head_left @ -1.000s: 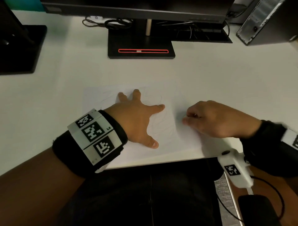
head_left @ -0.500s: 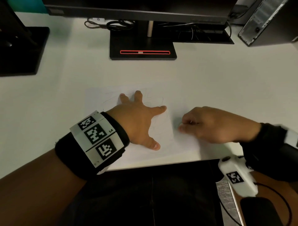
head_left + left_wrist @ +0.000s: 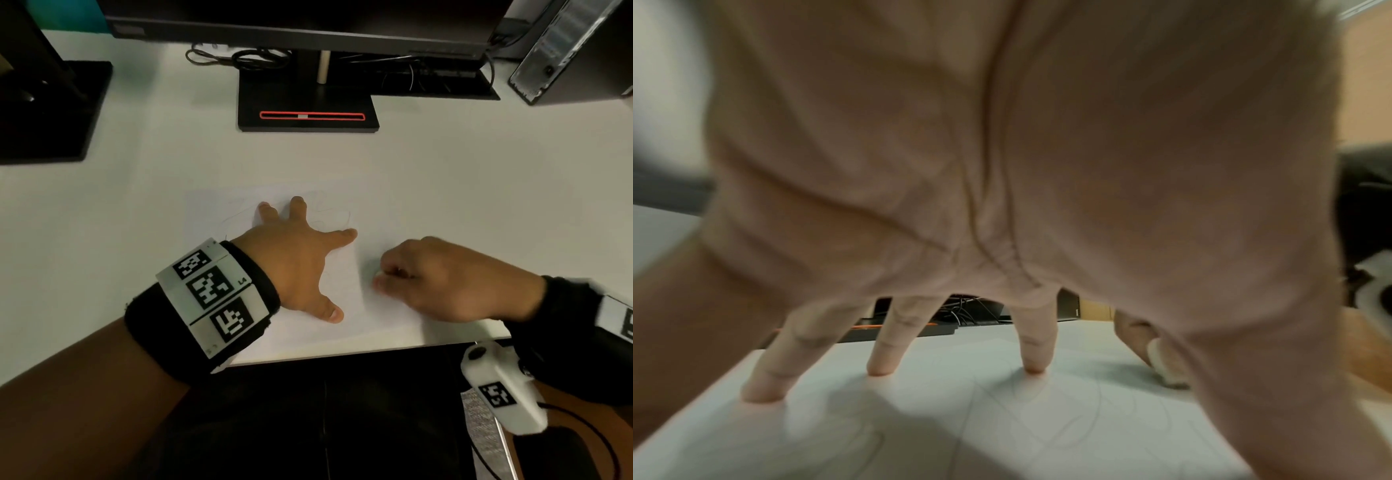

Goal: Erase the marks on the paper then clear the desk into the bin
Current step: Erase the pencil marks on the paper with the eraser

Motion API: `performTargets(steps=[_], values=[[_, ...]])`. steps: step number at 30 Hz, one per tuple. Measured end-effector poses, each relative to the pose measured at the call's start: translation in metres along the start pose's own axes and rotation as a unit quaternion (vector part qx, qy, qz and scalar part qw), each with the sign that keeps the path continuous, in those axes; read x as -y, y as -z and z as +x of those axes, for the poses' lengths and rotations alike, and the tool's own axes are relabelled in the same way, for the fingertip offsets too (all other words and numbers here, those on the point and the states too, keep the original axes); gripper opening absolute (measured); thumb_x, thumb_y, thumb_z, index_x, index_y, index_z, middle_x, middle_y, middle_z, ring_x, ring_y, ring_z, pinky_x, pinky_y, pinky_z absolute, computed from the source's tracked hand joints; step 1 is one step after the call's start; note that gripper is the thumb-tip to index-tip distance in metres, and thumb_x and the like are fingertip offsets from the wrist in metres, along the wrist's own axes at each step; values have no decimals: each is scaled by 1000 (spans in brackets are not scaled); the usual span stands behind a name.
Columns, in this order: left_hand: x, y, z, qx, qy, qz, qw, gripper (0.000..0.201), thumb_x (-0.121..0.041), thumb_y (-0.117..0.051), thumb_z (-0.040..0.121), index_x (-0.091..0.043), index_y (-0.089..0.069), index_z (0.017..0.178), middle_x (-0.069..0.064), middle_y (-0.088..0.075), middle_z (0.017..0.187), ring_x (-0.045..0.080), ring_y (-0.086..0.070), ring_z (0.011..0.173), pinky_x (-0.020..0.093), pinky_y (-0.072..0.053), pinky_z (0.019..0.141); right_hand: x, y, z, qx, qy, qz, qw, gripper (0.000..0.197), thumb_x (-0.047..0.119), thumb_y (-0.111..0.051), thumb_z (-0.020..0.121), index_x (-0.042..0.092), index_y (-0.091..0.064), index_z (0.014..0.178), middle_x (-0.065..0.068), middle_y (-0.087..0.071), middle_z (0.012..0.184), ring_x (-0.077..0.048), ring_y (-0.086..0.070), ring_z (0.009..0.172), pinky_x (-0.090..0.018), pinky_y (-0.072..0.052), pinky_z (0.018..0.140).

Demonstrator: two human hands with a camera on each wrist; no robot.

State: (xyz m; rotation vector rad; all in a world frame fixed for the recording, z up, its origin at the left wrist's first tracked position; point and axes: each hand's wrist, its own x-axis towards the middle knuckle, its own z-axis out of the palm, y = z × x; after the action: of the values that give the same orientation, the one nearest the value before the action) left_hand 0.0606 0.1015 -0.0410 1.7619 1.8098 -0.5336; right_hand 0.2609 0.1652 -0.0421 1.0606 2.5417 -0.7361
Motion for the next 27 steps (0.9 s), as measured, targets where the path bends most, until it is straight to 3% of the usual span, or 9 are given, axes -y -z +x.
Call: performTargets(steps=[2, 5, 11, 15, 20, 24, 27], values=[[0, 0, 0, -1, 0, 3, 1000, 112, -78, -68, 70, -63, 11, 148, 8, 19, 162, 53, 12, 147, 62, -39, 108, -3, 3, 2, 17, -3, 9, 1000, 43, 39, -52, 102, 15, -49, 66, 5, -50, 58, -9, -44, 54, -24, -35, 55], [1, -1, 0, -1, 0, 0, 1000, 112, -78, -68, 70, -63, 10, 148, 8, 19, 162, 52, 13, 147, 63, -38, 108, -14, 14, 9, -22, -44, 21, 999, 43, 38, -53, 102, 11, -52, 68, 3, -52, 60, -13, -46, 57, -29, -36, 57], [1, -1, 1, -2, -1, 2, 1000, 112, -79, -68, 70, -63, 12, 148, 7, 19, 162, 53, 12, 147, 62, -40, 108, -2, 4, 4, 20, 0, 8, 1000, 42, 39, -52, 102, 11, -53, 71, 3, -53, 62, -11, -46, 56, -25, -37, 56], [1, -1, 1, -2, 0, -1, 1000, 112, -78, -68, 71, -63, 11, 148, 7, 21, 162, 52, 15, 147, 64, -38, 109, -15, 17, 12, -44, -50, 11, 998, 41, 38, -52, 102, 10, -55, 72, -2, -59, 66, -16, -51, 61, -28, -37, 56], [2, -2, 2, -1, 0, 0, 1000, 113, -79, -68, 70, -64, 12, 147, 7, 20, 162, 52, 14, 147, 64, -39, 107, -1, 6, 7, 13, -8, -1, 1000, 42, 38, -52, 102, 12, -51, 69, 3, -52, 61, -11, -45, 55, -23, -35, 53], [1, -2, 3, -2, 1, 1, 1000, 112, -79, -68, 70, -64, 12, 147, 7, 20, 162, 52, 14, 147, 64, -40, 107, -15, 19, 16, -40, -61, 23, 997, 43, 37, -53, 102, 14, -50, 66, 3, -52, 59, -13, -47, 56, -28, -35, 55], [1, -2, 4, -3, 1, 1, 1000, 112, -79, -68, 70, -65, 13, 146, 7, 20, 161, 52, 12, 147, 64, -41, 106, -5, 10, 12, -10, -21, 2, 1000, 42, 38, -52, 102, 13, -49, 68, 3, -52, 60, -12, -45, 55, -25, -35, 53]])
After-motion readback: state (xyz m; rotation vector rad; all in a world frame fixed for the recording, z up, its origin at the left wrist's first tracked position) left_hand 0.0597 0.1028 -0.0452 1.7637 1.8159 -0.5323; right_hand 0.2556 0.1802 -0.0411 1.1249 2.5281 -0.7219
